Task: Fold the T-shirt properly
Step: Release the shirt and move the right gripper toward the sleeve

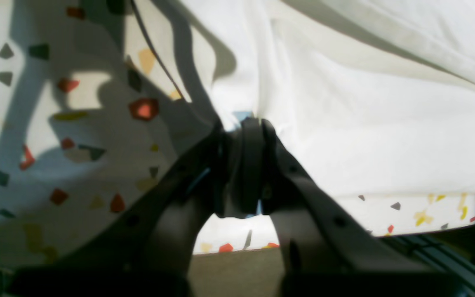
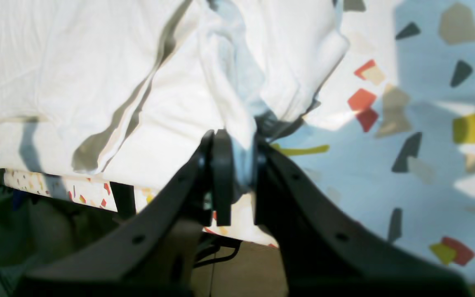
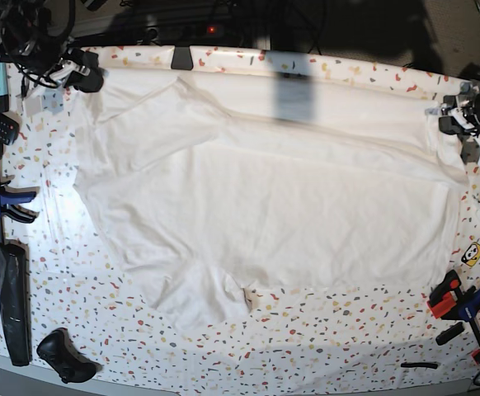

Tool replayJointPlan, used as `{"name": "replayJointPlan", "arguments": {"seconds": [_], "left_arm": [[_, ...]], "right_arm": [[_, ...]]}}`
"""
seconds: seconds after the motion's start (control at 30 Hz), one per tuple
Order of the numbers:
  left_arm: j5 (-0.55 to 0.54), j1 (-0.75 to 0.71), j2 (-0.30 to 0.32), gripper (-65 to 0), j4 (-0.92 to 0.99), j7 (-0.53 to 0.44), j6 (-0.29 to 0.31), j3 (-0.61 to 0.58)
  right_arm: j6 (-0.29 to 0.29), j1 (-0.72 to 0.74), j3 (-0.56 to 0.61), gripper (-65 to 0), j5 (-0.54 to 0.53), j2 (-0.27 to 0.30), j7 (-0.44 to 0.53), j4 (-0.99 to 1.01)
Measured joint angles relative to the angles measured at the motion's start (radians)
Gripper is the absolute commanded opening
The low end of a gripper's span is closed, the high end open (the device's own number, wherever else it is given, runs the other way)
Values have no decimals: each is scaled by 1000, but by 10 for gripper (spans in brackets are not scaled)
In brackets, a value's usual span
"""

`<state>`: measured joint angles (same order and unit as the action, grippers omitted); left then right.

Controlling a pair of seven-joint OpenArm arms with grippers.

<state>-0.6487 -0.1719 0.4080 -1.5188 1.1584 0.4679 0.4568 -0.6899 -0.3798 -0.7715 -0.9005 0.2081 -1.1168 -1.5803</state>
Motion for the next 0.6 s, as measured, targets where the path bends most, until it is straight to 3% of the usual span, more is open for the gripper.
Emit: {"name": "replayJointPlan", "arguments": {"seconds": [0.1,0.17,0.43,0.6], "left_arm": [[-1,0,18,-496,0,-24,0,0],[13,0,46,-454,-1,-31,-12,0],[12,1,144,-454,-1,-48,-35,0],[11,2,166,-454,-6,-47,-64,0]], "right_arm": [[0,0,0,-650,0,0,0,0],[0,0,0,-650,0,1,0,0],[0,0,0,-650,1,2,0,0],[0,0,0,-650,4,2,18,0]]}}
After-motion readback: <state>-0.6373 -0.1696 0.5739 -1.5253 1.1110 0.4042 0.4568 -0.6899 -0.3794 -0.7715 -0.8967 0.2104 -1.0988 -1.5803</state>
